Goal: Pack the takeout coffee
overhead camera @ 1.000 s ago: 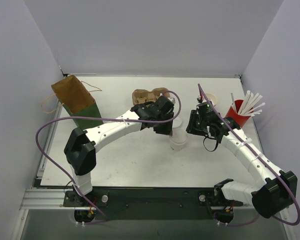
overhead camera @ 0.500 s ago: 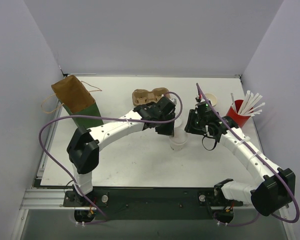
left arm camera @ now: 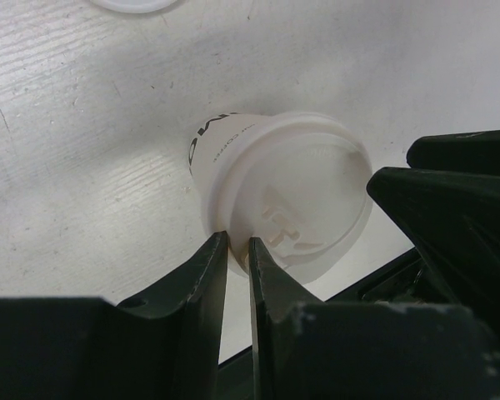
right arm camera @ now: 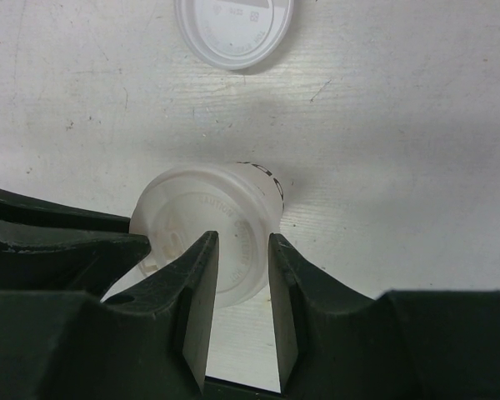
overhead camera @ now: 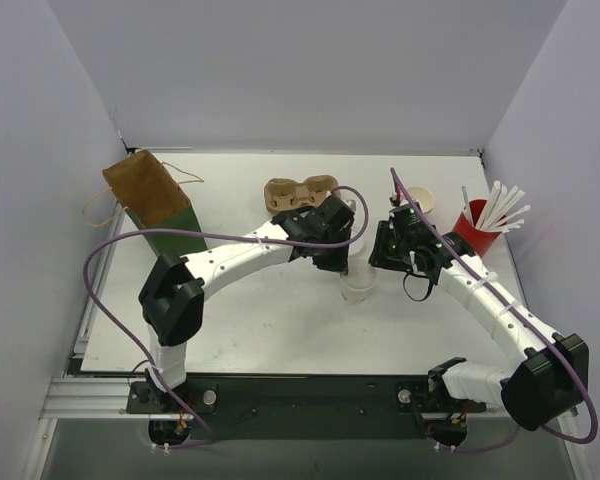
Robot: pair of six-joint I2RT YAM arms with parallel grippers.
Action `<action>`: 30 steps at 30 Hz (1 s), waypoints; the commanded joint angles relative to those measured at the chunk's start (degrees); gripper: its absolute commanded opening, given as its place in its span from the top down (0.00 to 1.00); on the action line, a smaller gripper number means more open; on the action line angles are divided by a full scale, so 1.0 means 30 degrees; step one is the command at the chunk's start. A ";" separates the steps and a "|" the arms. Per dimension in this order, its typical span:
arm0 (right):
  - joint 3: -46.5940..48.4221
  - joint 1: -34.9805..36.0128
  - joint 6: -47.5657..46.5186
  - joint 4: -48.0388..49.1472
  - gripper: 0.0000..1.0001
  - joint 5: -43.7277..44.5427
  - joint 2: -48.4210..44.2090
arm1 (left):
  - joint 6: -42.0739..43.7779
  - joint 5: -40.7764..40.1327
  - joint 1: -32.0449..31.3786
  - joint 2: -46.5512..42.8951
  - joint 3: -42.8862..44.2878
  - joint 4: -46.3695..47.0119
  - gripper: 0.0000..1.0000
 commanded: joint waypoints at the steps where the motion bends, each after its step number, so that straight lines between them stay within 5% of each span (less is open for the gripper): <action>1: 0.0826 0.0011 -0.0298 -0.0412 0.74 0.0430 -0.0365 | 0.0709 -0.0513 -0.0141 0.0429 0.0973 -0.0072 0.75; 16: -0.2893 0.0275 0.1517 0.1520 0.84 -0.0126 0.0602 | 0.1150 -0.0542 -0.0259 0.0986 0.1560 -0.0542 0.76; 30: -0.0554 0.0304 0.1431 -0.0118 0.83 0.0604 -0.0453 | 0.1530 -0.1011 -0.0259 0.0928 0.2028 -0.0776 0.75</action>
